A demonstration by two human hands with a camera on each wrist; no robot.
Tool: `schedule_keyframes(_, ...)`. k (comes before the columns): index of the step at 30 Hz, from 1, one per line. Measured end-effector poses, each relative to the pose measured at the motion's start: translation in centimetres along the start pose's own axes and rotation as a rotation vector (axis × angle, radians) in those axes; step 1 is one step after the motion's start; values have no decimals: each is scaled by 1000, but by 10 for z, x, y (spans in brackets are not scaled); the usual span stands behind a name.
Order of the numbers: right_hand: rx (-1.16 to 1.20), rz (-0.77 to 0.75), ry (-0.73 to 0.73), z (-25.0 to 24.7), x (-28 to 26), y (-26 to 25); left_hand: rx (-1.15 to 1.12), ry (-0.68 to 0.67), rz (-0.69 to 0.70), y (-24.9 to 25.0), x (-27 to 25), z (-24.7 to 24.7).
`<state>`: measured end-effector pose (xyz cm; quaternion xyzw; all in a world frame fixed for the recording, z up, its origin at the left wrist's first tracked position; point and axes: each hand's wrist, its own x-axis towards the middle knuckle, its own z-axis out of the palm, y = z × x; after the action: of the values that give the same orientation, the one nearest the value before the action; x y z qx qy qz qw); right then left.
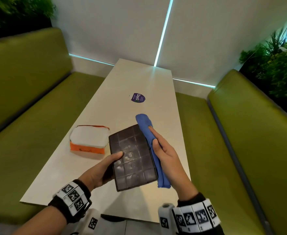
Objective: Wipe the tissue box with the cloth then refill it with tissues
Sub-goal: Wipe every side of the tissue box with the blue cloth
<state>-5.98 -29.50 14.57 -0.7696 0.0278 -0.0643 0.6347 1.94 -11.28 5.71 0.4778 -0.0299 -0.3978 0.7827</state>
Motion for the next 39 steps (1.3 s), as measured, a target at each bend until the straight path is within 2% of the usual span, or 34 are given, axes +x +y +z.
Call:
schedule_keyframes(5,27,-23,56,6,-5,9,-111,108,169,16,3,8)
schedule_keyframes(9,151,-33,238,17,-6,22,-121,165,202,24,6,19)
schedule_keyframes(13,213,-35,324,30,0,29,-165,235,239,23,13,32)
schedule_keyframes(18,301,-39,294,38,2,39,-157,252,254,24,13,44)
schedule_keyframes(23,508,68,201,25,9,48,-122,219,241,20,11,52)
schedule_keyframes(27,522,118,182,7,11,50,85,198,126,10,14,46)
schedule_keyframes(30,534,203,185,-16,11,57,218,184,40,1,13,20)
schedule_keyframes(35,492,362,88,-46,5,70,514,79,101,5,10,-26)
schedule_keyframes(39,475,419,76,-40,3,83,670,-109,158,12,14,-29)
